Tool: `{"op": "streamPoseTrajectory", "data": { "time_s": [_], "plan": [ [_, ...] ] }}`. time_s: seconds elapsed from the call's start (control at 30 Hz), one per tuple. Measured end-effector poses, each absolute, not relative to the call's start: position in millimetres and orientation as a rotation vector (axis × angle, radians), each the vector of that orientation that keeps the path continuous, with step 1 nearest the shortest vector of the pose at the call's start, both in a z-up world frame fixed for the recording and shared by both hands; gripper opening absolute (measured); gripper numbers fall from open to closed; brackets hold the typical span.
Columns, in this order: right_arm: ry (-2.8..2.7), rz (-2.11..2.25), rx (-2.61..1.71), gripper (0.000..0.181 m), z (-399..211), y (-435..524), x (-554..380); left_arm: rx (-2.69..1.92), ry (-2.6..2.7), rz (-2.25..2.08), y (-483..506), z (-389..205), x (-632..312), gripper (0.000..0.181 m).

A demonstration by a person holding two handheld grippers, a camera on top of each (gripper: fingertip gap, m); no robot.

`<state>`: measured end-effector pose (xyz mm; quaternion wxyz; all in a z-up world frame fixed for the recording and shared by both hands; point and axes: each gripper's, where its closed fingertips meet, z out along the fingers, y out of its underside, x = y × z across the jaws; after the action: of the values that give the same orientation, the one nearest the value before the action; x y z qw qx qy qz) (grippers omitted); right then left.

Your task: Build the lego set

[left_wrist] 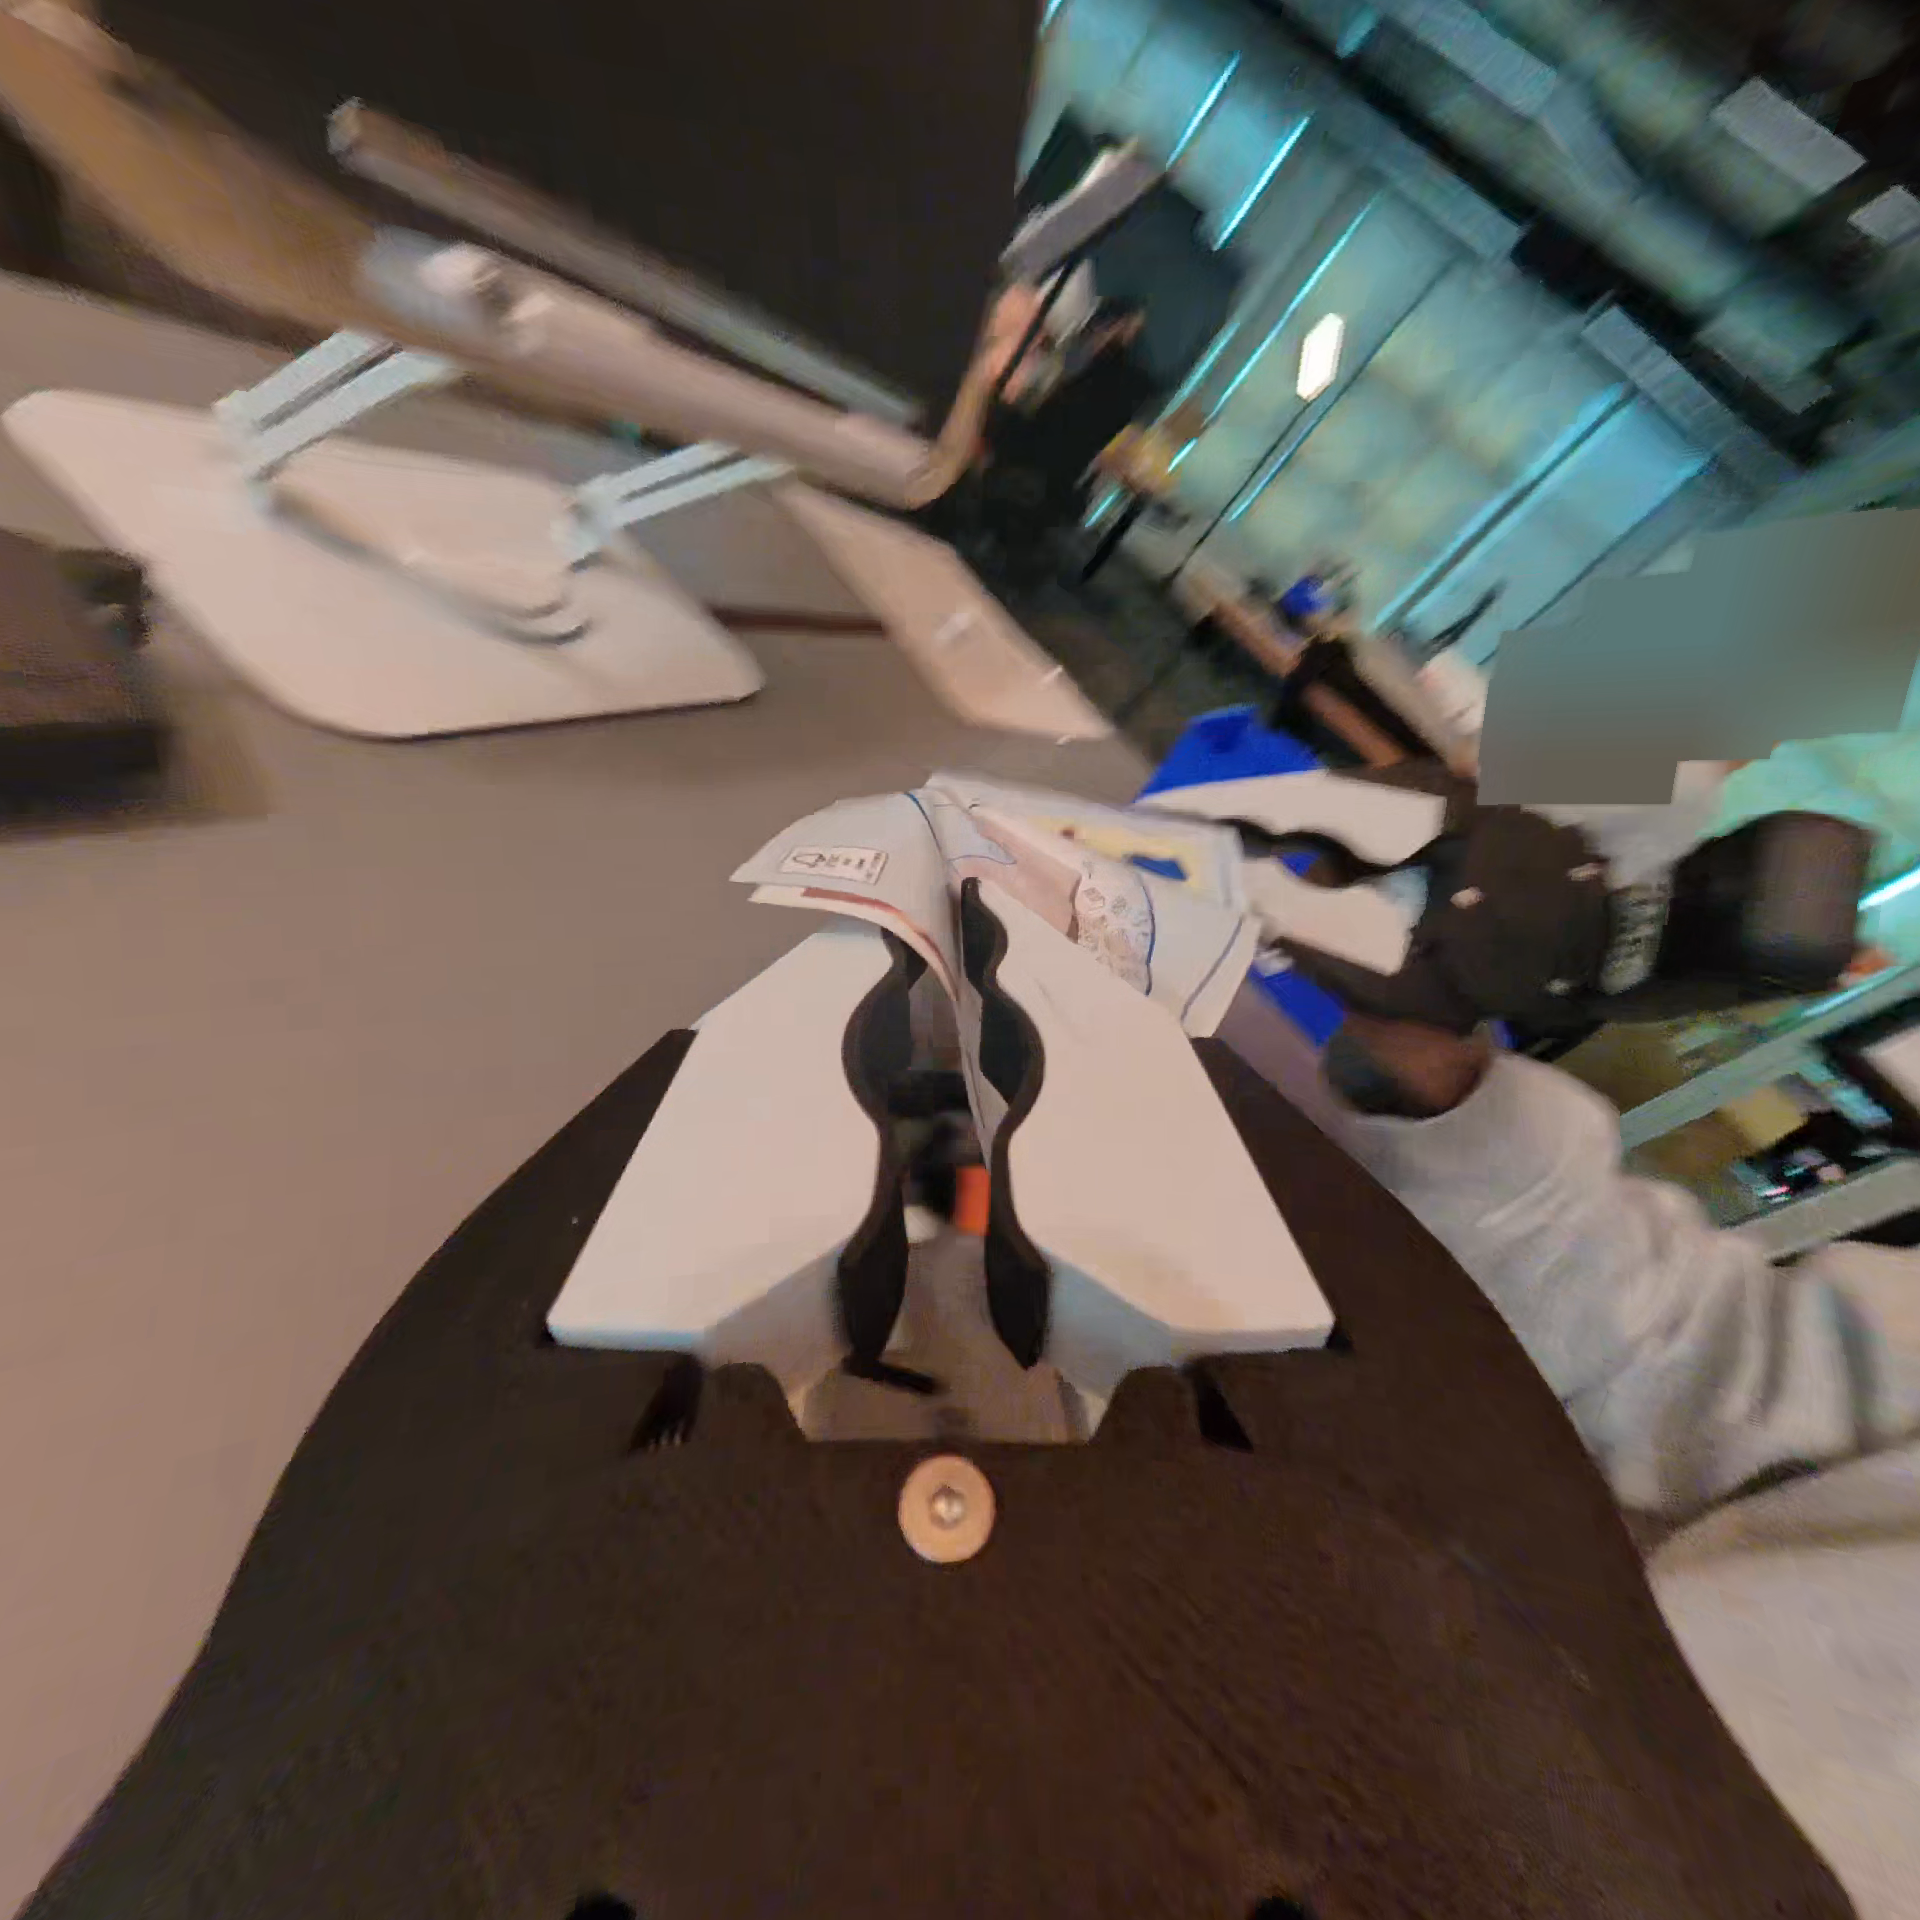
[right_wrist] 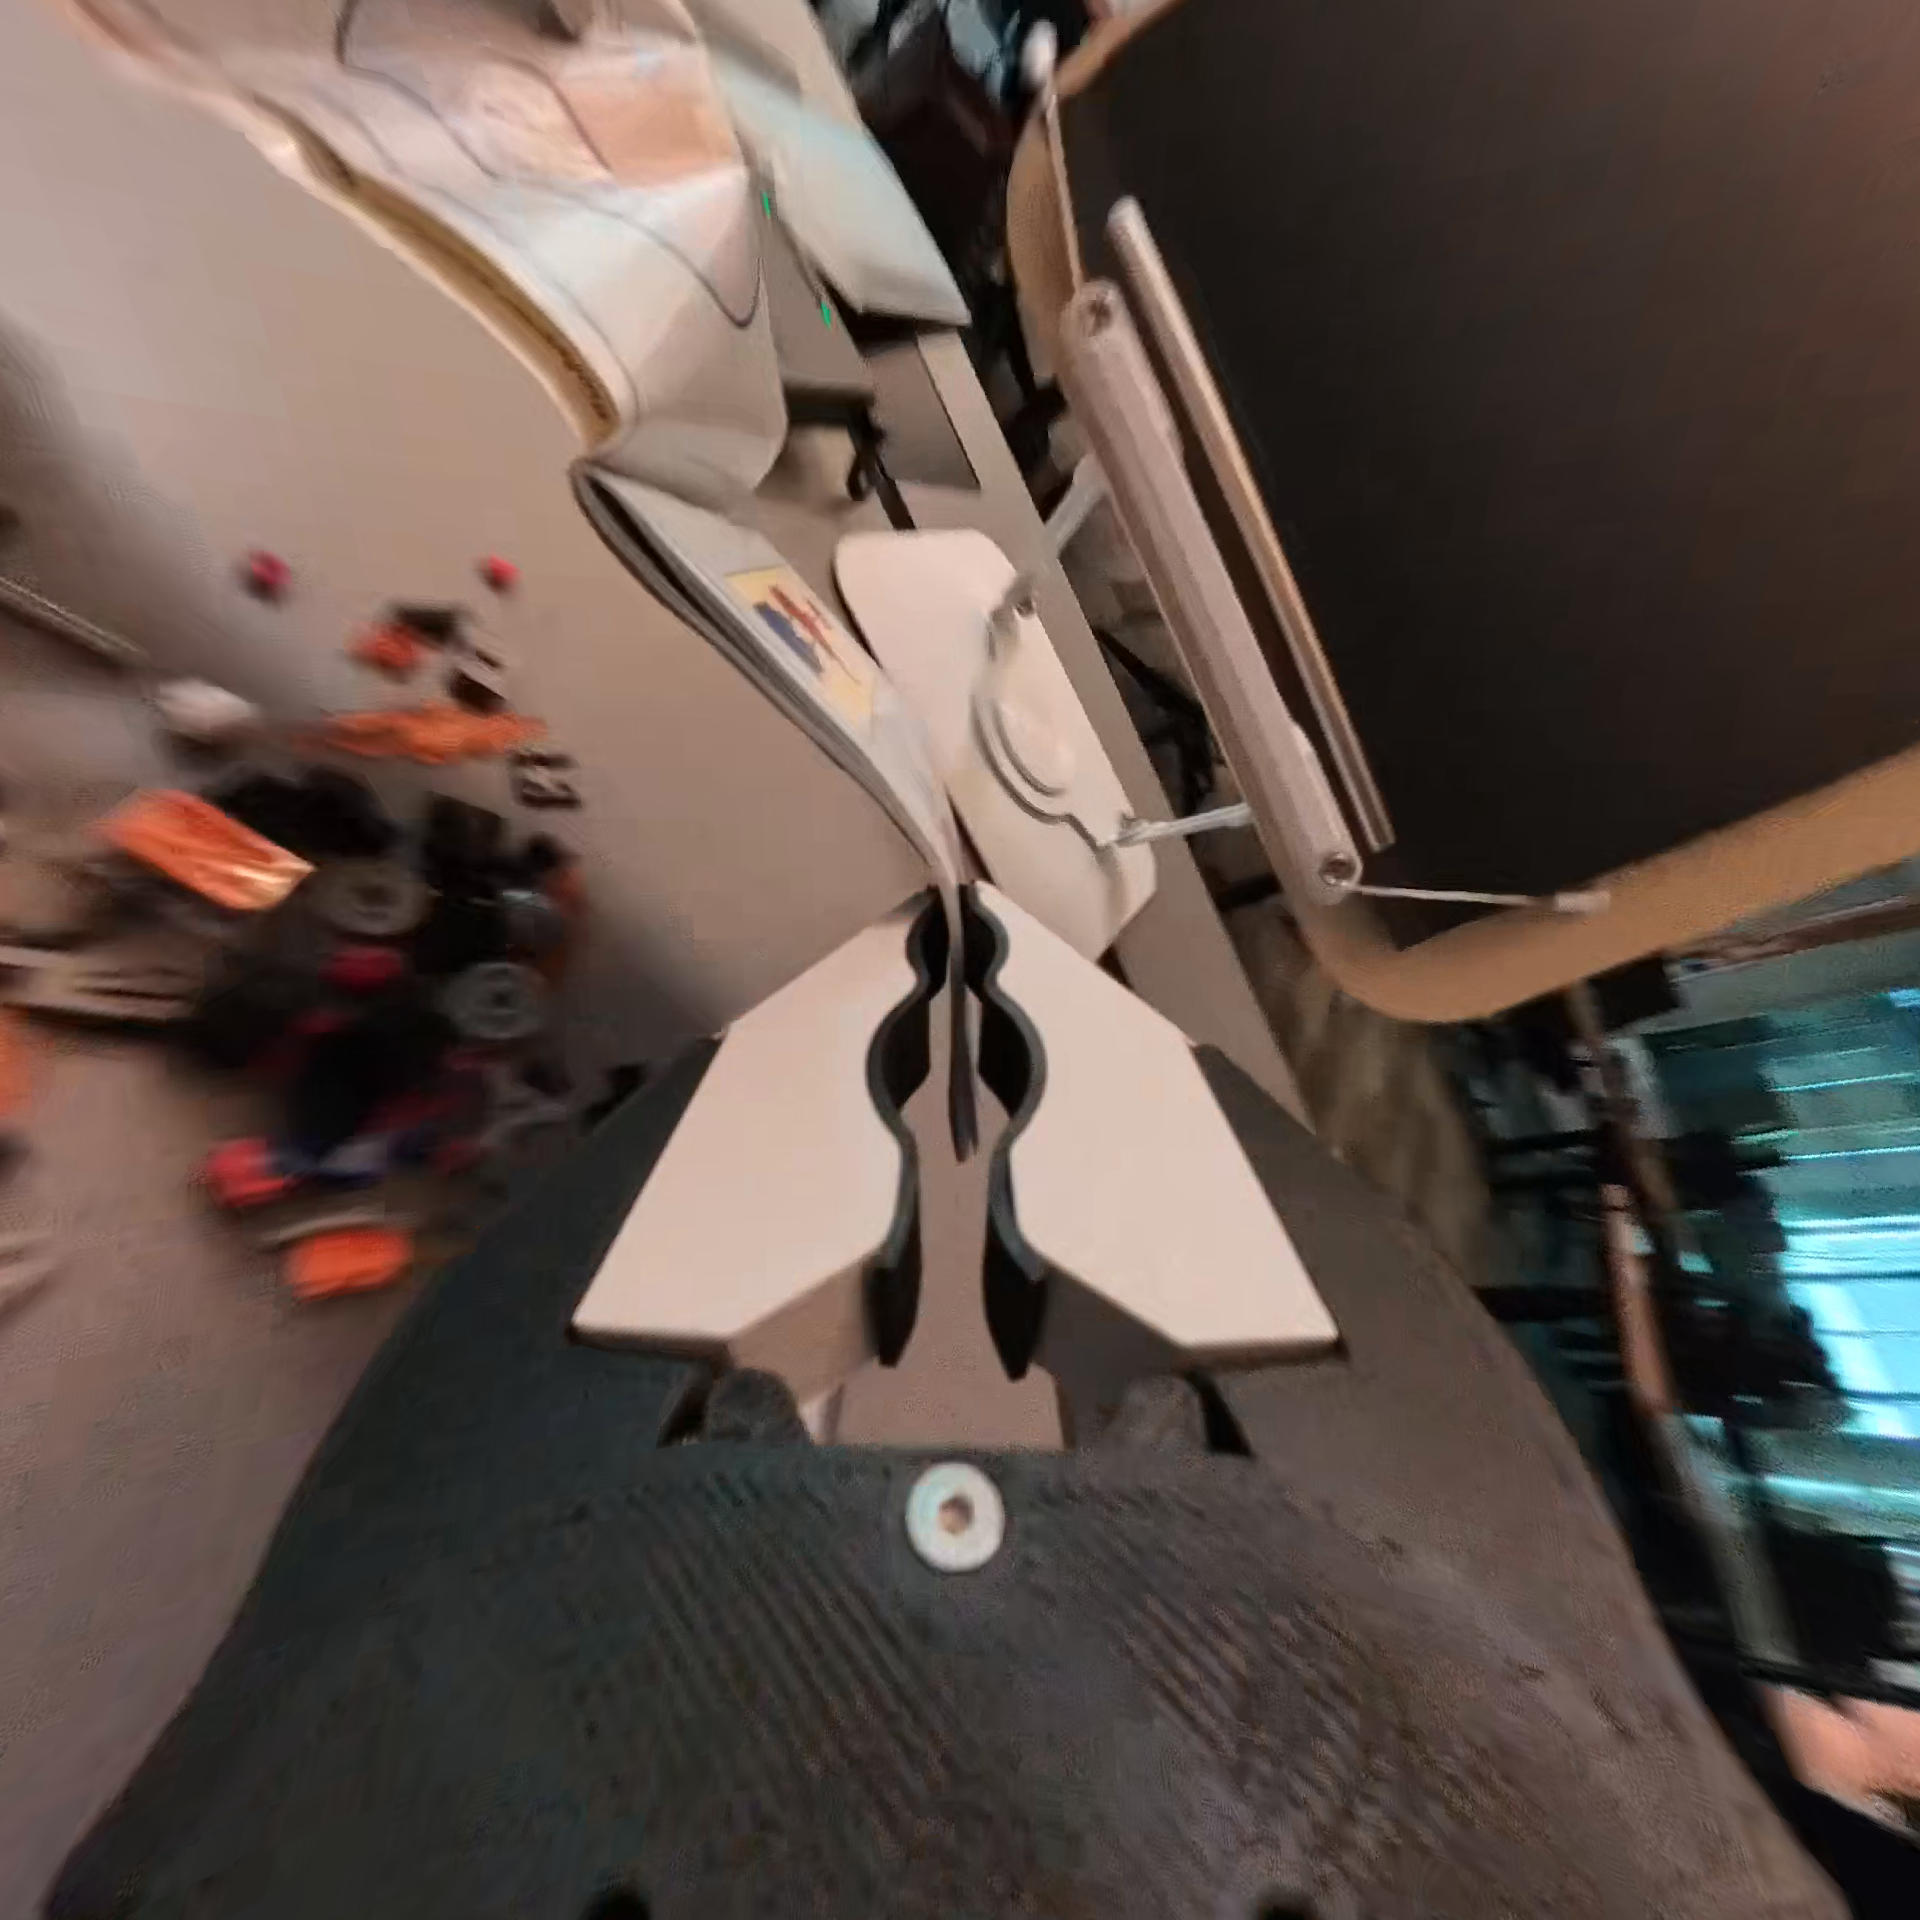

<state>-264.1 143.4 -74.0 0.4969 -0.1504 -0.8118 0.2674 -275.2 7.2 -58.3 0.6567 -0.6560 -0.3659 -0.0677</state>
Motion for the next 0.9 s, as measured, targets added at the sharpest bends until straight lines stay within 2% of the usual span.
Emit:
{"op": "streamPoseTrajectory", "data": {
  "time_s": [0.17,0.3,0.4,0.53,0.67,0.77,0.9],
  "plan": [
    [-2.101,0.334,-0.279,0.001,-137.0,145.0,-334.9,-1.687,-1.143,-0.032,-10.5,-137.4,-360.9,0.027],
    [-2.186,0.294,-0.360,0.003,-172.4,138.9,-344.9,-1.745,-1.201,0.133,-29.7,-161.3,-374.8,0.043],
    [-2.249,0.352,-0.319,0.015,-180.3,128.9,-337.2,-1.723,-1.148,0.355,-44.4,-145.2,-379.3,0.044],
    [-2.271,0.423,-0.267,0.016,-181.6,123.0,-332.9,-1.689,-0.981,0.462,-24.1,-112.9,-369.0,0.043],
    [-2.307,0.462,-0.326,0.031,-177.7,127.6,-330.9,-1.807,-0.919,0.604,-3.9,-115.9,-358.2,0.032],
    [-2.373,0.565,-0.421,0.048,-175.5,127.7,-327.0,-1.821,-0.875,0.527,14.1,-116.1,-346.7,0.023],
    [-2.460,0.690,-0.592,0.064,-175.7,127.6,-321.0,-1.926,-0.872,0.391,26.9,-142.5,-335.1,0.026]
  ]
}}
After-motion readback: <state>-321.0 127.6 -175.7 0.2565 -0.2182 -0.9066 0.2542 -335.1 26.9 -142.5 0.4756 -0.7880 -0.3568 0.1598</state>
